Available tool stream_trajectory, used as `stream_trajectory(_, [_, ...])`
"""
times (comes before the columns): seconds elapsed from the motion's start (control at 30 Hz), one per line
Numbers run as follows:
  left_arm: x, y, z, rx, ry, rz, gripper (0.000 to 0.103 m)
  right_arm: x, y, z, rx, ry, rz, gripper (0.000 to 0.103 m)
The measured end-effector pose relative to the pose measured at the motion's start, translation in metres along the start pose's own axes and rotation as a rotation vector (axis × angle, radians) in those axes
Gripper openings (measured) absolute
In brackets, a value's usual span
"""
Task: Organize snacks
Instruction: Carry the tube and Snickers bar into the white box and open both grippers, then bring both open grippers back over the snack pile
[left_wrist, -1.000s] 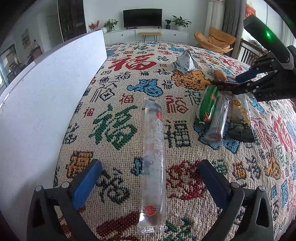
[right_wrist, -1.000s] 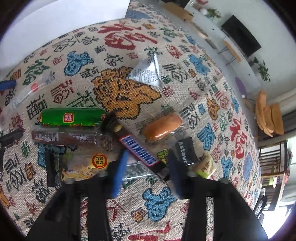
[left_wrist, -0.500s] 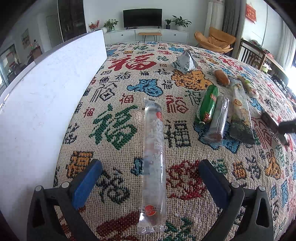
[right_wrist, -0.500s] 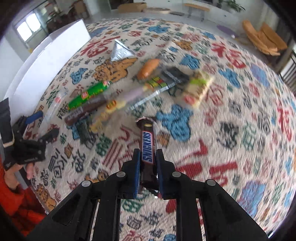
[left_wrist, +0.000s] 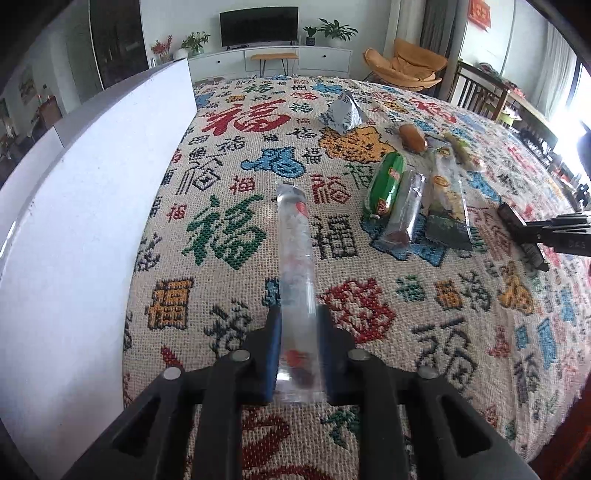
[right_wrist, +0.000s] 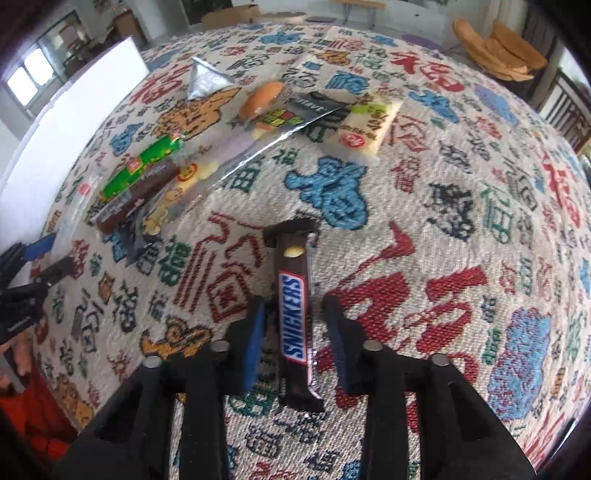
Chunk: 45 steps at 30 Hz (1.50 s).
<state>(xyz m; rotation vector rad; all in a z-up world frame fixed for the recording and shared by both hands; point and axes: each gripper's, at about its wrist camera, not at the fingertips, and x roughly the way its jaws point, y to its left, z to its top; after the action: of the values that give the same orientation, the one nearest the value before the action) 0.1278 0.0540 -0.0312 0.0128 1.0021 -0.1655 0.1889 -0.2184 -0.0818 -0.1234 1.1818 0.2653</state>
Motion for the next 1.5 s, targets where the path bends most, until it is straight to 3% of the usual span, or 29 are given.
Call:
stream_trajectory(0.1, [-0.016, 0.014, -0.006, -0.1, -0.032, -0.128, 0.018, -0.01, -0.006, -0.01, 0.067, -0.028, 0.053, 0.017])
stream_trajectory(0.23, [-0.047, 0.012, -0.009, -0.14, -0.074, -0.215, 0.018, -0.042, -0.003, -0.018, 0.124, -0.088, 0.146, 0.017])
stream_trajectory(0.33, [-0.079, 0.015, -0.003, -0.183, -0.135, -0.299, 0.018, -0.069, 0.02, -0.005, 0.1, -0.142, 0.218, 0.017])
stream_trajectory(0.63, [-0.153, 0.075, 0.005, -0.363, -0.316, -0.344, 0.018, -0.131, 0.138, 0.052, -0.055, -0.311, 0.435, 0.017])
stream_trajectory(0.73, [-0.185, 0.107, 0.007, -0.425, -0.407, -0.299, 0.018, -0.14, 0.173, 0.071, -0.084, -0.334, 0.489, 0.017])
stream_trajectory(0.83, [-0.205, 0.142, 0.006, -0.466, -0.463, -0.152, 0.018, -0.143, 0.213, 0.091, -0.109, -0.34, 0.556, 0.017])
stream_trajectory(1.0, [-0.19, 0.19, 0.001, -0.521, -0.429, 0.046, 0.02, -0.129, 0.282, 0.117, -0.136, -0.317, 0.666, 0.022])
stream_trajectory(1.03, [-0.184, 0.194, -0.001, -0.527, -0.412, 0.076, 0.023, -0.125, 0.291, 0.121, -0.129, -0.311, 0.681, 0.027])
stream_trajectory(1.07, [-0.181, 0.197, -0.005, -0.53, -0.398, 0.085, 0.035, -0.122, 0.297, 0.123, -0.119, -0.311, 0.692, 0.042])
stream_trajectory(1.1, [-0.179, 0.198, -0.009, -0.536, -0.393, 0.087, 0.052, -0.12, 0.297, 0.124, -0.104, -0.318, 0.705, 0.049])
stream_trajectory(1.13, [-0.179, 0.197, -0.013, -0.544, -0.405, 0.095, 0.063, -0.119, 0.294, 0.122, -0.088, -0.332, 0.708, 0.052])
stream_trajectory(1.17, [-0.18, 0.194, -0.018, -0.552, -0.426, 0.103, 0.078, -0.119, 0.288, 0.118, -0.08, -0.346, 0.709, 0.052])
stream_trajectory(1.2, [-0.181, 0.189, -0.021, -0.557, -0.448, 0.103, 0.084, -0.117, 0.279, 0.114, -0.076, -0.359, 0.697, 0.053])
stream_trajectory(1.3, [-0.175, 0.167, -0.016, -0.527, -0.449, 0.032, 0.084, -0.107, 0.243, 0.092, -0.079, -0.398, 0.561, 0.064])
stream_trajectory(1.43, [-0.161, 0.111, 0.004, -0.395, -0.4, -0.088, 0.086, -0.07, 0.163, 0.042, -0.081, -0.391, 0.26, 0.067])
stream_trajectory(1.5, [-0.147, 0.071, 0.011, -0.302, -0.349, -0.15, 0.093, -0.047, 0.117, 0.014, -0.05, -0.347, 0.12, 0.067])
